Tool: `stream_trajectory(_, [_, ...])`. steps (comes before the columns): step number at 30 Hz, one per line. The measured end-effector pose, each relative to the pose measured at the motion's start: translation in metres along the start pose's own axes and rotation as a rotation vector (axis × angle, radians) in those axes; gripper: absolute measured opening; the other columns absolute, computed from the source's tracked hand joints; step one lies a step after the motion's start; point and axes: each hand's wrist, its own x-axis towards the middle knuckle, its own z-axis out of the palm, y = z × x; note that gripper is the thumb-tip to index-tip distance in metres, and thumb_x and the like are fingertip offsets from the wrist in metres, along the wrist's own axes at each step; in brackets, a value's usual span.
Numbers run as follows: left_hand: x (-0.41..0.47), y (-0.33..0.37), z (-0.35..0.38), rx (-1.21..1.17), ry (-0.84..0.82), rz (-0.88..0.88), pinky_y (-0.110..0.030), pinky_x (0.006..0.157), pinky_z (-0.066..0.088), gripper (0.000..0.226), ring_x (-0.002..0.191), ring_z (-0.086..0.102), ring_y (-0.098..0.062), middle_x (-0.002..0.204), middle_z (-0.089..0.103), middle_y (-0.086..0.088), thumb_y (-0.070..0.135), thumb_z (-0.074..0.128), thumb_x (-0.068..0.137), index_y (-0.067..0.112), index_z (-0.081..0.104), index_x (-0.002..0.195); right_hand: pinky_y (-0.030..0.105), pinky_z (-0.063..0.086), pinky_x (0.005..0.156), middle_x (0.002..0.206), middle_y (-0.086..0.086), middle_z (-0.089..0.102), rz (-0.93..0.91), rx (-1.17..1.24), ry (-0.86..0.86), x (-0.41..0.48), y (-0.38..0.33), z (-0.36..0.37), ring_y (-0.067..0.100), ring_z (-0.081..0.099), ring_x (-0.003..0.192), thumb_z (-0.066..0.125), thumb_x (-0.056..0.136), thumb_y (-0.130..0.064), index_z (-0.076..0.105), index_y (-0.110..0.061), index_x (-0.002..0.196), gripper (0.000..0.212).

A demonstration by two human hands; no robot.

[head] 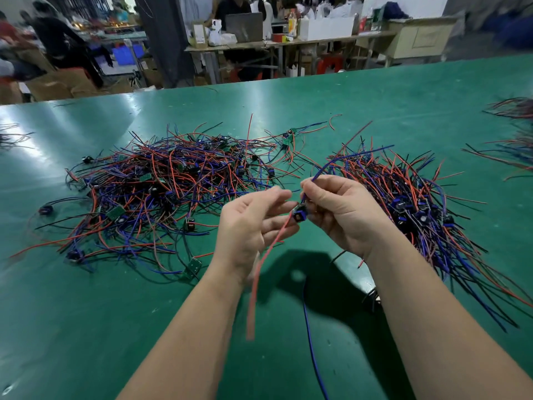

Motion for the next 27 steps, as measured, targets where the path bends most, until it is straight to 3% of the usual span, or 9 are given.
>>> stream_trajectory(2, [0.000, -0.004, -0.001, 0.108, -0.027, -0.012, -0.024, 0.055, 0.057, 0.018, 0.059, 0.068, -0.015, 0.067, 0.071, -0.007, 0.026, 0.074, 0.068, 0.009, 0.073, 0.073, 0.012, 0.045, 0.047, 0.056, -0.001, 0.060, 0.015, -0.052, -0.020, -0.001, 0.002, 0.000, 0.004, 0.052, 0.044, 0.071, 0.061, -0.016, 0.068, -0.013, 0.060, 0.004])
stream_trajectory(4, [0.000, -0.006, -0.002, 0.163, -0.051, -0.035, -0.024, 0.058, 0.058, 0.005, 0.060, 0.068, -0.015, 0.067, 0.071, -0.010, 0.014, 0.076, 0.071, 0.009, 0.073, 0.070, 0.012, 0.043, 0.046, 0.054, -0.001, 0.060, 0.012, -0.129, 0.014, -0.001, 0.003, 0.000, 0.004, 0.051, 0.043, 0.072, 0.059, -0.016, 0.068, -0.013, 0.059, 0.005])
stream_trajectory(7, [0.001, -0.006, -0.005, 0.184, -0.090, -0.133, -0.025, 0.058, 0.057, 0.010, 0.059, 0.068, -0.015, 0.066, 0.071, -0.011, 0.002, 0.072, 0.077, 0.009, 0.070, 0.070, 0.013, 0.038, 0.043, 0.050, -0.003, 0.059, -0.035, -0.142, 0.137, 0.001, 0.001, -0.001, 0.004, 0.048, 0.040, 0.072, 0.071, -0.006, 0.061, -0.012, 0.064, 0.014])
stream_trajectory(11, [-0.005, -0.007, -0.004, 0.272, -0.252, -0.292, -0.021, 0.052, 0.055, 0.009, 0.058, 0.068, -0.014, 0.066, 0.070, -0.008, -0.001, 0.070, 0.080, 0.006, 0.067, 0.076, 0.013, 0.041, 0.042, 0.050, -0.004, 0.060, -0.087, -0.007, 0.334, 0.003, -0.008, -0.009, 0.004, 0.051, 0.041, 0.067, 0.081, -0.001, 0.058, -0.011, 0.071, 0.017])
stream_trajectory(15, [-0.007, -0.007, -0.005, 0.311, -0.385, -0.404, -0.026, 0.062, 0.059, 0.008, 0.068, 0.071, -0.017, 0.073, 0.071, -0.005, 0.004, 0.068, 0.084, 0.011, 0.071, 0.082, 0.012, 0.043, 0.045, 0.054, -0.003, 0.062, -0.136, 0.177, 0.462, 0.003, -0.012, -0.017, 0.004, 0.054, 0.044, 0.068, 0.083, -0.004, 0.056, -0.012, 0.075, 0.016])
stream_trajectory(18, [-0.005, -0.003, -0.010, 0.250, -0.356, -0.419, -0.024, 0.061, 0.058, 0.012, 0.072, 0.072, -0.020, 0.074, 0.071, -0.009, 0.004, 0.065, 0.086, 0.013, 0.073, 0.083, 0.014, 0.047, 0.053, 0.067, 0.001, 0.064, -0.202, 0.265, 0.458, 0.005, -0.013, -0.016, 0.008, 0.062, 0.055, 0.058, 0.093, -0.013, 0.059, -0.009, 0.084, 0.009])
stream_trajectory(21, [0.000, -0.003, -0.010, 0.131, -0.181, -0.366, -0.022, 0.056, 0.057, 0.006, 0.069, 0.072, -0.018, 0.071, 0.071, -0.010, 0.004, 0.063, 0.087, 0.005, 0.068, 0.089, 0.022, 0.051, 0.064, 0.093, 0.007, 0.058, -0.252, 0.347, 0.484, 0.008, -0.019, -0.018, 0.019, 0.067, 0.079, 0.045, 0.099, -0.014, 0.057, -0.016, 0.098, 0.012])
stream_trajectory(24, [0.007, -0.005, -0.012, -0.002, 0.046, -0.291, -0.019, 0.052, 0.056, 0.005, 0.061, 0.070, -0.013, 0.064, 0.070, -0.006, 0.007, 0.064, 0.087, 0.003, 0.062, 0.090, 0.021, 0.046, 0.059, 0.086, 0.002, 0.057, -0.309, -0.052, 0.412, 0.005, -0.013, -0.014, 0.015, 0.060, 0.070, 0.051, 0.093, -0.002, 0.055, -0.019, 0.094, 0.017])
stream_trajectory(27, [0.012, -0.007, -0.014, -0.040, 0.165, -0.237, -0.017, 0.049, 0.054, 0.005, 0.055, 0.066, -0.010, 0.063, 0.068, -0.004, 0.009, 0.066, 0.085, 0.008, 0.061, 0.085, 0.024, 0.048, 0.062, 0.079, -0.001, 0.065, -0.271, -0.630, 0.130, -0.004, 0.006, 0.001, 0.012, 0.058, 0.067, 0.071, 0.080, -0.009, 0.065, -0.022, 0.087, 0.015])
